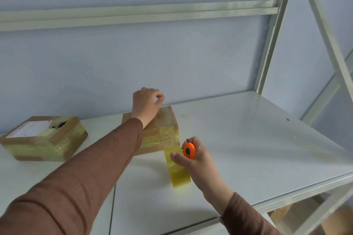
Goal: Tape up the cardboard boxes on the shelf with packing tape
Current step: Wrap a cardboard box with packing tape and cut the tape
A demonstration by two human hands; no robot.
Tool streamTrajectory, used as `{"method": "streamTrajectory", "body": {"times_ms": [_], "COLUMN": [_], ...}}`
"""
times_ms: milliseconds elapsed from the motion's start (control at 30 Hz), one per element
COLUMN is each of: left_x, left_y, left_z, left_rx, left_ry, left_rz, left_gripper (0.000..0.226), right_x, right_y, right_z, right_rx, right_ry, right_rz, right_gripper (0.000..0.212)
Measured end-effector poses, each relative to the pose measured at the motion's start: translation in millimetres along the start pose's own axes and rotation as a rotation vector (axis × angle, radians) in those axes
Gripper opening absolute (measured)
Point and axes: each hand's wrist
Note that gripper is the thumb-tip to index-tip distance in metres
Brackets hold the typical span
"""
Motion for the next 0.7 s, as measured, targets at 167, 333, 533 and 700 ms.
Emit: {"method": "streamTrajectory", "body": {"times_ms": [167,333,533,700], "left_x": [-3.7,-11.5,8.6,35.0], "left_y": [5.5,5.5,-36.4,-52.2], "left_z": [-1.0,-3.8,23.6,43.8], "left_rx": [0.514,0.556,0.352,0.892], "left_ry": [-0.188,-0.291,0.026,0.073], "left_rz": [0.026,-0.132,0.295,-0.129], "left_gripper": [0.050,0.066,0.079,0.105], "right_x": [0.3,-3.5,-7.3,-14.3], "right_y": [1.0,-4.5,-12.2,-22.9], "right_z": [2.9,12.5,19.1,28.0], "right_rx": [0.008,0.035,0.119,0.369], "right_ry": [-0.008,-0.003,0.045,-0.018], "right_rz": [0.015,0.036,-0.159,0.009], "right_gripper": [0.039,0.032,0.028,0.027]}}
Point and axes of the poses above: each hand's wrist, its own z-axis away from the middle knuckle, its own y-axis out of the palm, x = y × z, and after that the axes turned 5 degrees about y, right-handed
